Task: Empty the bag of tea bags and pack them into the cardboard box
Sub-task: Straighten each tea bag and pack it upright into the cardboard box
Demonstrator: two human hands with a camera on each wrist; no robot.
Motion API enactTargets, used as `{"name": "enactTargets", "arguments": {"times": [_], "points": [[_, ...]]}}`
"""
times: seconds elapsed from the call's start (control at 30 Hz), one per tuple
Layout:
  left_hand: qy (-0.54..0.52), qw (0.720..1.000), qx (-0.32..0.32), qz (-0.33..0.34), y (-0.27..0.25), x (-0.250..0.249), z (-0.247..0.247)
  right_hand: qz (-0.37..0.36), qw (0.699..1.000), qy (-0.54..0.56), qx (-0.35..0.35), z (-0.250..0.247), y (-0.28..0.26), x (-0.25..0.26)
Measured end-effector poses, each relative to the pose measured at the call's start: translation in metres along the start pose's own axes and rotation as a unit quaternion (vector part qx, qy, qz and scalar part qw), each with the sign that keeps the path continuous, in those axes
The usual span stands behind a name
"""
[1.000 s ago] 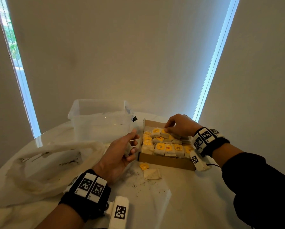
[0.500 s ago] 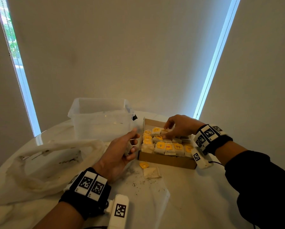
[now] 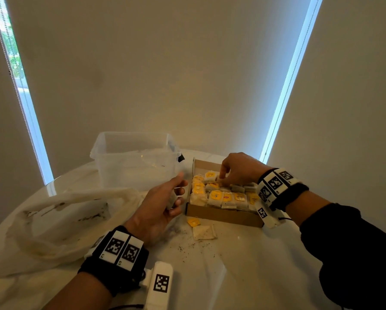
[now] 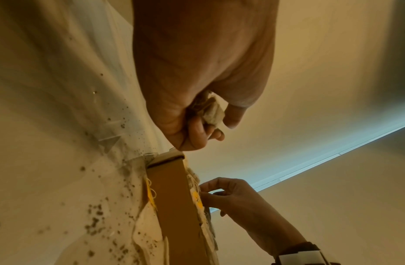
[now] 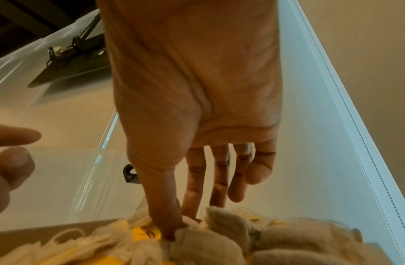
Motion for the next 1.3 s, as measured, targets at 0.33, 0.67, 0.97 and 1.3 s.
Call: {"name": "enactTargets", "arguments": {"times": [0.33,0.67,0.97,1.3], "points": [[0.006,1.0,0.0,-0.002,0.0,0.0,0.002,-0.051,0.998,0.018,-0.031,-0.013,-0.004,0.006],[0.004,1.0,-0.008,-0.004,-0.001,0.0,-0.001,-0.042,0.998,0.018,-0.037,-0.007,0.003,0.008],[-0.103,0.994,-0.026,-0.024,-0.01,-0.01,0.004,-0.059,0.984,0.138,-0.095,-0.04,-0.029,0.022],[-0.197,0.979,0.046,-0.034,-0.026,-0.014,0.015,-0.146,0.956,0.246,-0.069,0.004,-0.081,0.112]]}}
Point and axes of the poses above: each hand's wrist, its own y-axis towards the middle knuckle, its own z-axis out of the palm, x = y × z, the point moved 1 cm from there along y, towards the middle knuckle, and after that the axes turned 10 degrees about -y, right-handed, at the moved point
